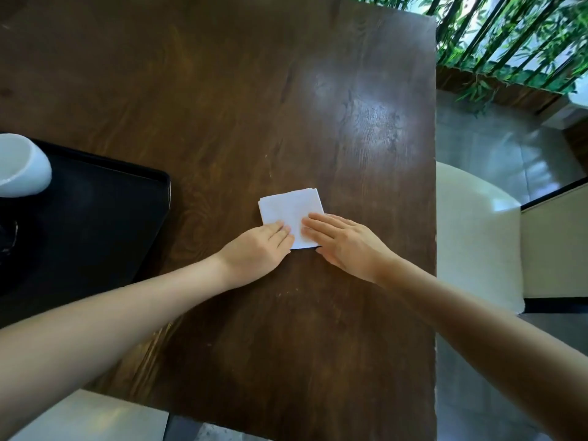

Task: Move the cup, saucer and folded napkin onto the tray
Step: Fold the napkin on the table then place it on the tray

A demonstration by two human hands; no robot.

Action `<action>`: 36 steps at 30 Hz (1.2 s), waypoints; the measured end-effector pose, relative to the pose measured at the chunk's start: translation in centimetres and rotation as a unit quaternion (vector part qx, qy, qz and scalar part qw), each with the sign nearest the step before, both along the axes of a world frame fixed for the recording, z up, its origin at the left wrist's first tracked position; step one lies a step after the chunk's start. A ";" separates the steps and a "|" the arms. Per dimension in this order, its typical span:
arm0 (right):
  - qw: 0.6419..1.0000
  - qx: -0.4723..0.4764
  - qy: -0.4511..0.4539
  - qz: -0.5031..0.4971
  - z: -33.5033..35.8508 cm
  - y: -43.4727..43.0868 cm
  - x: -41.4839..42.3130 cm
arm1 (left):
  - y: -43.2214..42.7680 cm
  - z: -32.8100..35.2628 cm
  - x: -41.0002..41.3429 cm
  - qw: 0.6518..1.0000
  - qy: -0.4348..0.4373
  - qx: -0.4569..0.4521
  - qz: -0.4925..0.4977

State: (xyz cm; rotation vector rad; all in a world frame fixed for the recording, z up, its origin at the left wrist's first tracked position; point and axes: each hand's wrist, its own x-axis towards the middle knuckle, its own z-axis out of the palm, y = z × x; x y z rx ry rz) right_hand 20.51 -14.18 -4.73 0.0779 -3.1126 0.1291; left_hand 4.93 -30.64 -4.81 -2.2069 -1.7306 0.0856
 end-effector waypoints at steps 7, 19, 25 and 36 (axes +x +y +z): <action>0.990 -0.075 0.093 -0.072 2.6 -0.2 -0.4 | 0.7 4.1 -1.0 0.971 -0.182 -0.121 0.098; 0.847 -0.446 0.092 -0.275 15.8 2.2 -4.5 | 2.9 16.8 -4.8 0.720 -0.657 -0.015 0.223; 0.796 -0.555 0.100 -0.221 23.4 2.0 -4.2 | 2.0 23.6 -5.9 0.678 -0.707 0.008 0.198; 0.756 -0.608 0.170 -0.172 29.5 -0.5 -6.4 | -2.8 24.9 -4.9 0.453 -0.889 0.000 0.060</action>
